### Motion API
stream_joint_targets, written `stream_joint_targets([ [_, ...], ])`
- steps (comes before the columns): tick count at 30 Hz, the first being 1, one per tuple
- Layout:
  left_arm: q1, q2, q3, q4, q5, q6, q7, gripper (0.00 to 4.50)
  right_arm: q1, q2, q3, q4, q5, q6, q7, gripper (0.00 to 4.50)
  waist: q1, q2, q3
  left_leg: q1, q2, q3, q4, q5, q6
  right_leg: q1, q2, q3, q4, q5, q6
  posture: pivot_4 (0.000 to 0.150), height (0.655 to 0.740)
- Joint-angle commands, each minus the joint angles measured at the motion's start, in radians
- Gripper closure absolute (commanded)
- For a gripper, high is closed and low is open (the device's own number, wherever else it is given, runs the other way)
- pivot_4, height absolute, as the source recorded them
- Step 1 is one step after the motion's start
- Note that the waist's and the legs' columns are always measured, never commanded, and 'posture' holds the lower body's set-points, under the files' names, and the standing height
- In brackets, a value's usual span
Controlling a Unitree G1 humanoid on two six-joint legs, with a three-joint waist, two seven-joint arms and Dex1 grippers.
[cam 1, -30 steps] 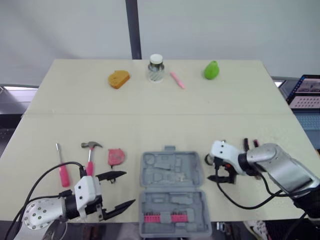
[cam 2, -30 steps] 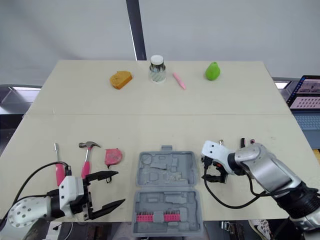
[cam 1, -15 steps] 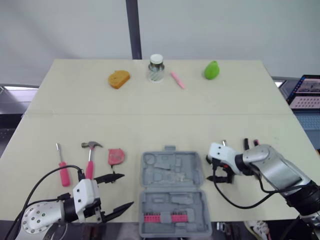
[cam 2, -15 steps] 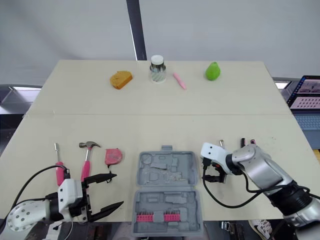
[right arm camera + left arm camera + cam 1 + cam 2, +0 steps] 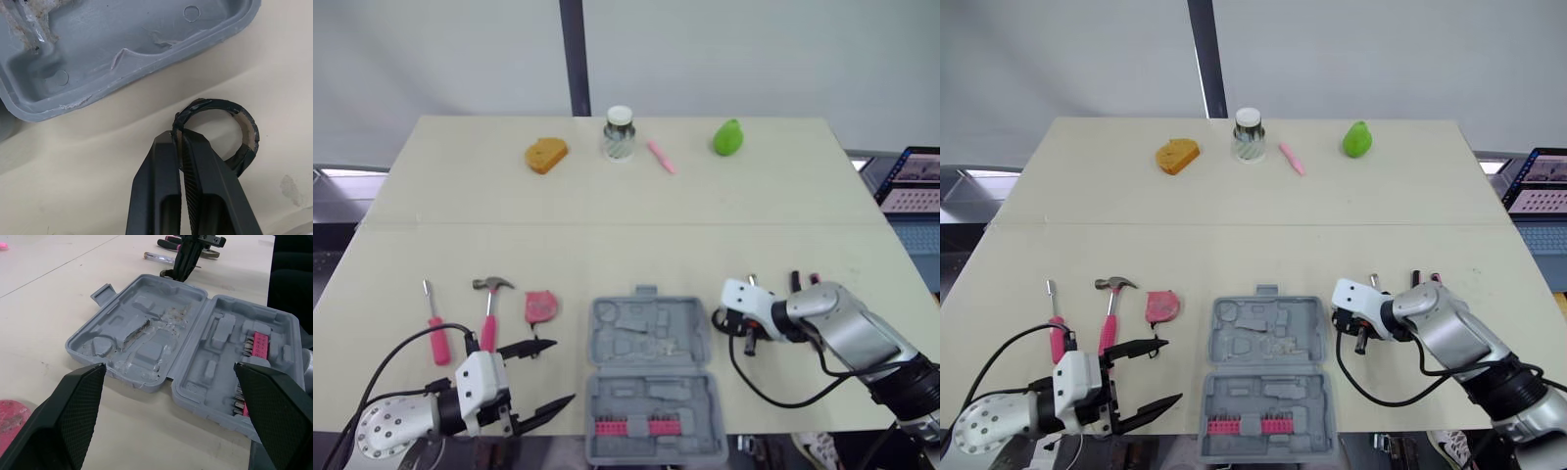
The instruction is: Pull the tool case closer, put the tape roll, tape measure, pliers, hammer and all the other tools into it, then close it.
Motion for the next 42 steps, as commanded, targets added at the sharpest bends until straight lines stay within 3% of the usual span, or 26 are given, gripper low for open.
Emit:
stream_joint_targets([
  [1, 0.006, -0.004, -0.005, 0.008, 0.001, -0.017, -0.002, 0.00, -0.008, 0.004, -0.023, -0.007, -0.009, -0.011, 0.014, 4.48, 0.000, 0.000, 0.000, 0.000, 0.000, 0.000, 0.000, 0.000, 0.000, 0.000, 0.000, 0.000, 0.000, 0.000, 0.000, 0.150, 0.6950],
  [7, 0.000, -0.017, 0.006, 0.037, -0.033, -0.031, -0.013, 0.00, -0.009, -0.020, -0.047, -0.042, -0.014, 0.004, 0.011, 4.48, 0.000, 0.000, 0.000, 0.000, 0.000, 0.000, 0.000, 0.000, 0.000, 0.000, 0.000, 0.000, 0.000, 0.000, 0.000, 0.150, 0.6950],
  [15, -0.024, -0.013, 0.045, 0.062, -0.096, -0.023, -0.044, 0.00, -0.046, -0.071, -0.146, -0.255, 0.101, 0.152, 0.073, 4.48, -0.001, 0.004, 0.002, -0.001, 0.001, -0.001, 0.000, 0.000, 0.000, -0.001, 0.000, -0.001, 0.000, 0.000, 0.000, 0.150, 0.6950],
  [26, -0.012, 0.005, 0.157, 0.121, -0.147, -0.018, -0.074, 0.00, -0.166, 0.065, -0.101, -0.403, 0.234, 0.331, 0.029, 4.48, -0.002, 0.004, 0.003, -0.001, 0.000, -0.001, -0.001, -0.001, 0.000, -0.001, -0.001, -0.001, -0.001, 0.000, 0.000, 0.150, 0.6950],
  [42, 0.036, -0.044, 0.203, 0.074, -0.145, 0.025, 0.000, 0.00, -0.328, 0.359, 0.105, -0.262, 0.233, 0.390, -0.099, 4.48, -0.026, 0.004, 0.003, -0.002, 0.000, -0.001, -0.001, -0.001, -0.001, -0.004, -0.001, -0.003, 0.001, 0.000, 0.000, 0.150, 0.6950],
])
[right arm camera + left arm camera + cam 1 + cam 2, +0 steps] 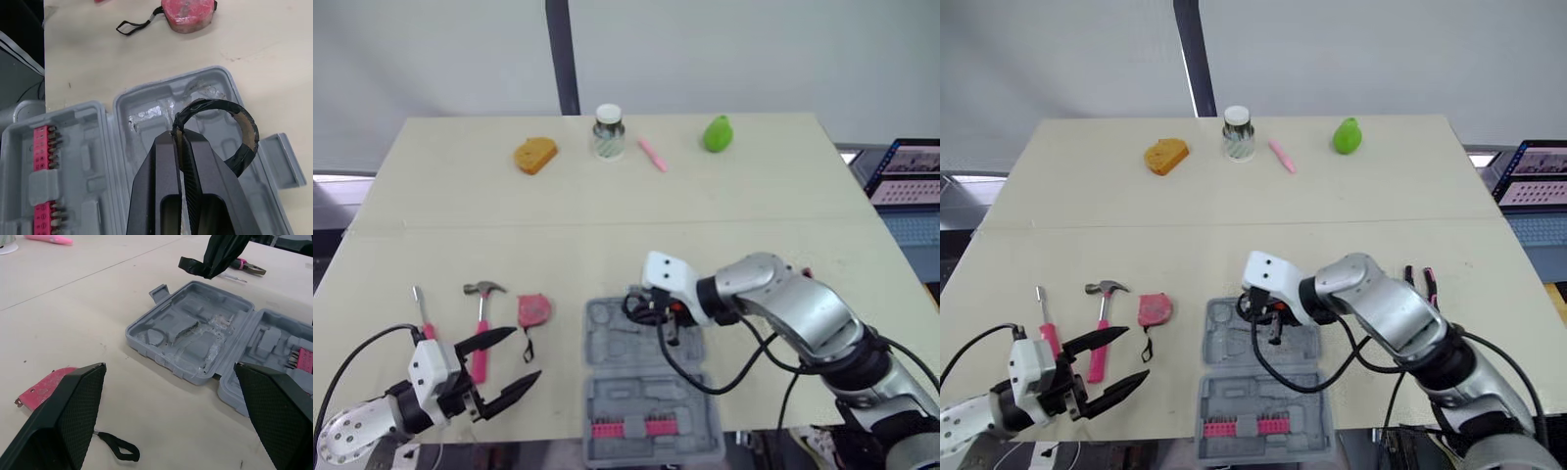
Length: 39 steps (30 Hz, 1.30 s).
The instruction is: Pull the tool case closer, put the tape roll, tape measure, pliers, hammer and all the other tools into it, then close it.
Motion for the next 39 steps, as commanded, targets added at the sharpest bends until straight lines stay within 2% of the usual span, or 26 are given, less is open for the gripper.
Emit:
stream_joint_targets([
  [1, 0.017, -0.004, 0.030, -0.034, -0.015, 0.003, 0.016, 0.00, -0.033, 0.041, 0.036, 0.033, -0.014, -0.025, -0.024, 4.48, -0.001, 0.000, 0.000, 0.000, 0.000, 0.000, 0.000, 0.000, 0.000, 0.000, 0.000, 0.000, 0.000, 0.000, 0.000, 0.150, 0.6950],
  [18, 0.044, -0.018, 0.033, -0.065, 0.011, 0.025, 0.085, 0.00, -0.096, 0.259, 0.167, 0.329, -0.142, -0.197, -0.070, 4.48, -0.003, -0.001, 0.000, -0.003, 0.000, 0.009, 0.000, 0.000, 0.000, -0.013, -0.001, -0.001, 0.015, 0.000, -0.001, 0.150, 0.6950],
  [33, 0.074, -0.029, 0.024, -0.111, 0.021, 0.036, 0.115, 0.00, -0.086, 0.302, 0.192, 0.426, -0.208, -0.268, -0.055, 4.48, -0.005, -0.001, 0.000, -0.004, 0.001, 0.015, 0.000, 0.000, 0.000, -0.020, -0.002, -0.002, 0.017, 0.000, -0.002, 0.150, 0.6950],
  [39, 0.083, -0.033, 0.022, -0.122, 0.022, 0.041, 0.116, 0.00, -0.081, 0.303, 0.192, 0.419, -0.216, -0.265, -0.045, 4.48, -0.005, -0.002, -0.001, -0.011, 0.001, 0.016, 0.001, 0.001, -0.001, -0.028, -0.002, -0.002, 0.020, 0.000, -0.002, 0.150, 0.6950],
])
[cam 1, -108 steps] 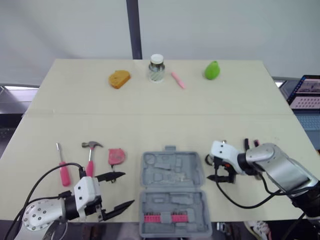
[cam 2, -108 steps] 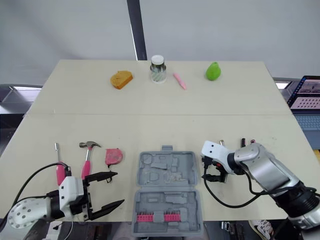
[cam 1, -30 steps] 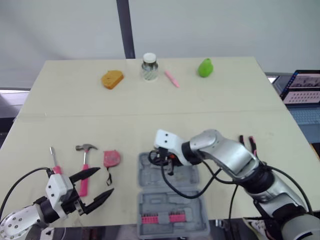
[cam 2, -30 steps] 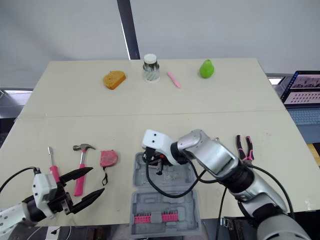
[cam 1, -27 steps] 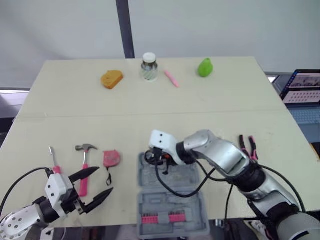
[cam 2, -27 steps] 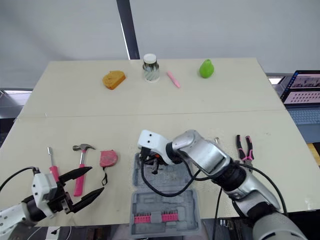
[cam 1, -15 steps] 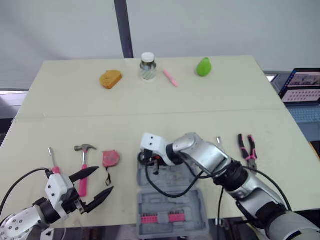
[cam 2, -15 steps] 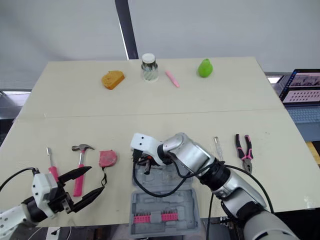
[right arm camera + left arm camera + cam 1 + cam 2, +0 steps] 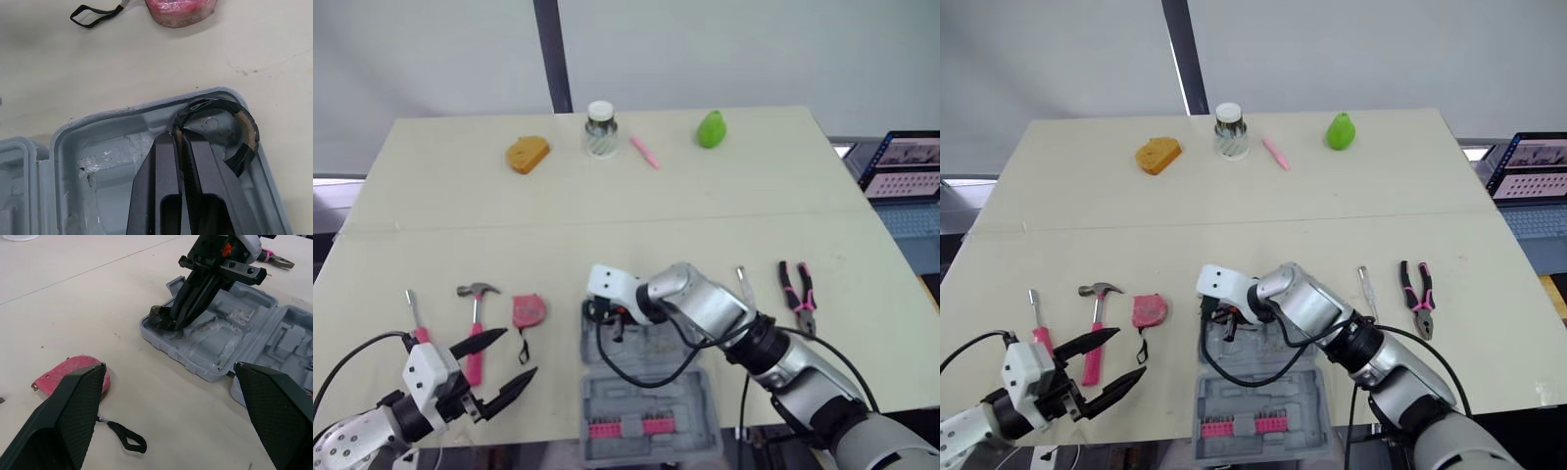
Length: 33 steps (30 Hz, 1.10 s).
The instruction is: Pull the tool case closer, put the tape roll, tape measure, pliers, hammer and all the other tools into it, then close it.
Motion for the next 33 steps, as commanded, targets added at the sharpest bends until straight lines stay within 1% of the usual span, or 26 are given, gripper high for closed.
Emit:
stream_joint_targets([
  [1, 0.017, -0.007, 0.001, -0.041, -0.002, -0.002, 0.005, 0.00, -0.002, 0.005, -0.001, -0.027, -0.005, -0.008, 0.019, 4.48, 0.000, 0.000, 0.000, -0.001, 0.000, 0.000, 0.000, 0.000, 0.000, -0.001, 0.000, 0.000, 0.000, 0.000, 0.000, 0.150, 0.6950],
  [2, 0.016, -0.007, 0.002, -0.041, -0.001, -0.001, 0.004, 0.00, -0.001, 0.002, 0.002, -0.032, -0.001, -0.003, 0.027, 4.48, 0.000, 0.000, 0.000, -0.001, 0.000, 0.000, 0.000, 0.000, 0.000, -0.001, 0.000, 0.000, 0.000, 0.000, 0.000, 0.150, 0.6950],
  [5, 0.016, -0.008, 0.001, -0.042, -0.001, 0.001, 0.005, 0.00, 0.005, -0.002, 0.001, -0.054, 0.007, 0.004, 0.040, 3.46, 0.000, 0.000, 0.000, -0.001, 0.000, 0.000, 0.000, 0.000, 0.000, -0.001, 0.000, -0.001, 0.000, 0.000, 0.000, 0.150, 0.6950],
  [7, 0.017, -0.008, 0.001, -0.044, -0.001, 0.003, 0.004, 0.00, 0.008, 0.001, -0.012, -0.077, 0.022, 0.018, 0.048, 2.59, 0.000, 0.000, 0.000, -0.001, 0.000, 0.000, 0.000, 0.000, 0.000, -0.001, 0.000, -0.001, 0.000, 0.000, 0.000, 0.150, 0.6950],
  [9, 0.018, -0.008, 0.000, -0.045, -0.001, 0.004, 0.002, 0.00, 0.007, 0.004, -0.027, -0.097, 0.036, 0.033, 0.054, 1.59, 0.000, 0.000, 0.000, -0.001, 0.000, 0.000, 0.000, 0.000, 0.000, -0.001, 0.000, -0.001, 0.000, 0.000, 0.000, 0.150, 0.6950],
  [16, 0.013, -0.003, 0.002, -0.044, -0.002, 0.009, -0.003, 0.00, 0.010, -0.002, -0.066, -0.130, 0.056, 0.030, 0.042, 1.59, 0.000, 0.000, 0.000, -0.001, 0.000, 0.000, 0.000, 0.001, 0.000, -0.001, 0.000, -0.001, 0.000, 0.000, 0.000, 0.150, 0.6950],
  [27, -0.004, 0.005, 0.003, -0.029, -0.001, 0.013, -0.011, 0.00, 0.138, 0.011, -0.211, -0.128, 0.065, -0.071, -0.042, 1.59, 0.001, -0.001, 0.000, -0.001, 0.000, 0.000, 0.000, 0.001, 0.000, -0.001, 0.000, -0.001, 0.000, 0.000, 0.000, 0.150, 0.6950],
  [28, -0.008, 0.005, 0.000, -0.028, 0.000, 0.014, -0.011, 0.00, 0.146, 0.016, -0.219, -0.129, 0.068, -0.075, -0.046, 2.11, 0.001, -0.001, 0.000, -0.001, 0.000, 0.000, 0.000, 0.001, 0.000, -0.001, 0.000, -0.001, 0.000, 0.000, 0.000, 0.150, 0.6950],
  [29, -0.013, 0.006, -0.003, -0.027, 0.001, 0.016, -0.011, 0.00, 0.153, 0.018, -0.225, -0.133, 0.072, -0.078, -0.045, 2.35, 0.002, -0.001, 0.000, -0.001, 0.000, 0.000, 0.000, 0.001, 0.000, -0.001, 0.000, -0.001, 0.000, 0.000, 0.000, 0.150, 0.6950],
  [33, -0.028, 0.008, -0.009, -0.020, 0.002, 0.021, -0.015, 0.00, 0.175, 0.031, -0.239, -0.144, 0.086, -0.089, -0.047, 2.35, 0.001, -0.001, 0.000, -0.001, 0.000, 0.000, 0.000, 0.001, 0.000, -0.001, 0.001, -0.001, 0.001, 0.000, 0.000, 0.150, 0.6950],
])
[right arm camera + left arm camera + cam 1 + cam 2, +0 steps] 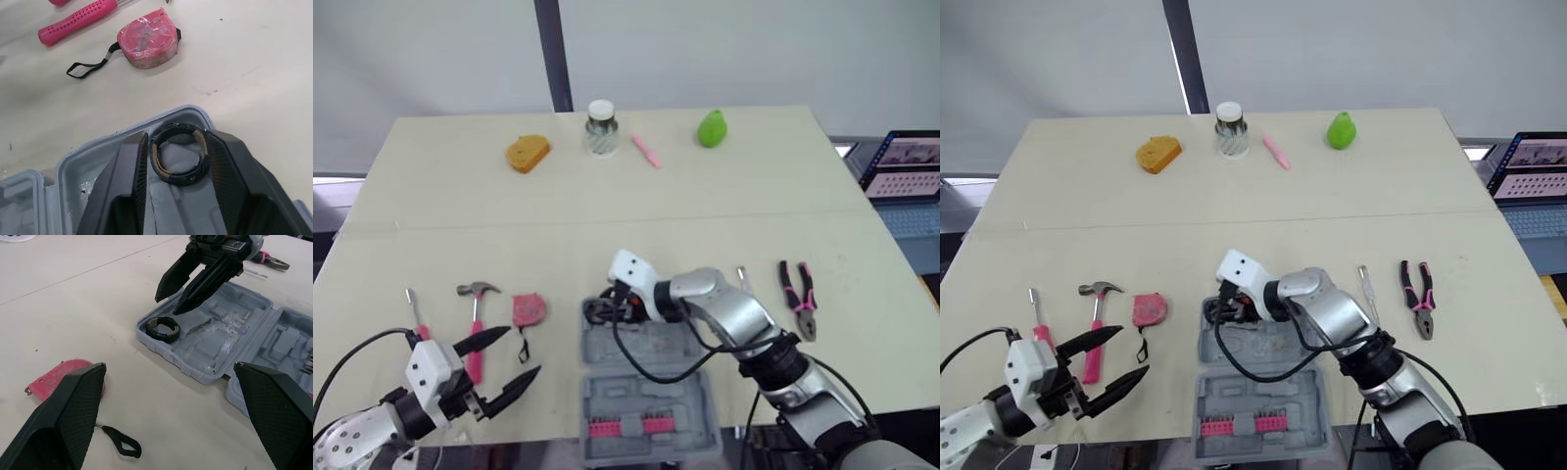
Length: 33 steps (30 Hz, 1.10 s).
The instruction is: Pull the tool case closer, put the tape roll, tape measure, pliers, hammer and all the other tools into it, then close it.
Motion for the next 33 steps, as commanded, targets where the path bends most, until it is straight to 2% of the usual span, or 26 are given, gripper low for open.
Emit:
stream_joint_targets([
  [1, -0.005, 0.007, -0.004, 0.005, 0.001, 0.000, -0.009, 0.00, 0.014, 0.023, -0.031, -0.051, 0.025, -0.032, -0.012, 2.35, 0.000, 0.000, 0.000, 0.000, 0.000, 0.000, 0.000, 0.000, 0.000, 0.000, 0.000, 0.000, 0.002, 0.000, 0.000, 0.150, 0.6950],
  [19, -0.008, 0.005, -0.005, 0.010, 0.006, -0.002, -0.011, 0.00, 0.079, 0.095, -0.031, 0.133, -0.024, -0.212, -0.058, 2.35, 0.002, -0.001, -0.001, 0.000, 0.000, 0.000, 0.000, 0.001, 0.000, 0.000, 0.000, 0.000, 0.005, 0.000, 0.000, 0.150, 0.6950],
  [33, -0.009, -0.003, -0.010, 0.015, 0.016, -0.015, -0.011, 0.00, 0.101, 0.100, -0.012, 0.197, -0.075, -0.269, -0.063, 2.35, 0.002, -0.002, -0.001, 0.000, 0.000, 0.000, 0.000, 0.001, 0.000, 0.000, 0.000, 0.000, 0.005, 0.000, 0.000, 0.150, 0.6950],
])
